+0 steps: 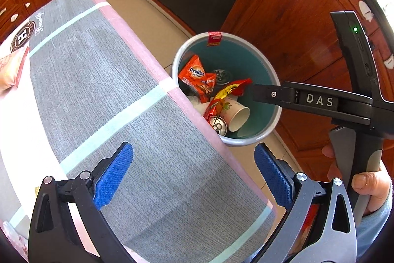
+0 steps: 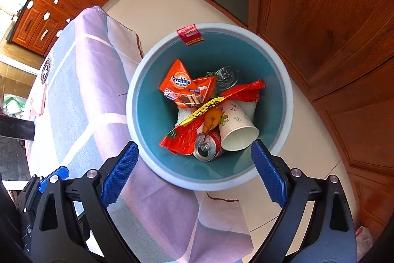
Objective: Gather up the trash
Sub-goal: 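Move both open grippers back over the remaining table trash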
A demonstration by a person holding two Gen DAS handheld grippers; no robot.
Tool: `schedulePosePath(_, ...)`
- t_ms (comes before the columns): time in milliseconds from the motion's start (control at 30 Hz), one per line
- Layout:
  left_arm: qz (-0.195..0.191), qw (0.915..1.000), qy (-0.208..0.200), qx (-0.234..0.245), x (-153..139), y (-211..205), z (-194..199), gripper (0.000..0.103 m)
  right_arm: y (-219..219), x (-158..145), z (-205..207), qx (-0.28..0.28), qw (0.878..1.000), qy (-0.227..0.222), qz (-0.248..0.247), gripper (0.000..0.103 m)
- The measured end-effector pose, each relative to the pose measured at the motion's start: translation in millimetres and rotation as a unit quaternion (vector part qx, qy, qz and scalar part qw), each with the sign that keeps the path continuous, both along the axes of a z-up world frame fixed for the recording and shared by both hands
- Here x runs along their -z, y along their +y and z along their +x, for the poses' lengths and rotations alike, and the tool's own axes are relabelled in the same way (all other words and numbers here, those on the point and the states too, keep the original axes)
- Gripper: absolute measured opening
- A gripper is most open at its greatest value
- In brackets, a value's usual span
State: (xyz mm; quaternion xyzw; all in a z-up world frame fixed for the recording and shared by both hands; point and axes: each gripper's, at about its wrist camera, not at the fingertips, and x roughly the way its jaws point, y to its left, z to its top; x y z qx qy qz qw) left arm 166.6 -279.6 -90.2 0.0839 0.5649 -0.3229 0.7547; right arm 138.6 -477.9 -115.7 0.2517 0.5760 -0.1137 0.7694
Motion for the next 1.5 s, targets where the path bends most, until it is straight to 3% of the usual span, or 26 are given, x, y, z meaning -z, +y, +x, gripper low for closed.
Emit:
schedulePosePath(567, -0.014, 0.9986, -0.039, -0.031, -41.4, 66.9, -42.4, 0.099, 54.1, -41.3, -31.9, -0.02, 0.999, -0.029, -0.02, 0.089)
schedulePosePath(933, 0.005, 0.9943, -0.04, -0.098, -33.5, 156.2, -65.7, 0.099, 132.5, -45.3, -32.2, -0.084, 0.996, -0.035, -0.006, 0.089)
schedulePosePath(1100, 0.032, 0.9858, -0.045, -0.159, -22.6, 210.6, -69.6, 0.099, 176.3, -39.5, -25.5, -0.122, 0.992, -0.03, 0.001, 0.089)
schedulePosePath(1367, 0.047, 0.9591, -0.034, -0.277, -1.5, 291.3, -63.8, 0.099, 236.5, -24.6, -13.0, -0.172, 0.985, -0.01, 0.003, 0.089)
schedulePosePath(1500, 0.047, 0.9577, -0.016, -0.284, 12.4, 300.9, -58.4, 0.099, 257.1, -20.2, -6.2, -0.183, 0.983, -0.004, 0.007, 0.089)
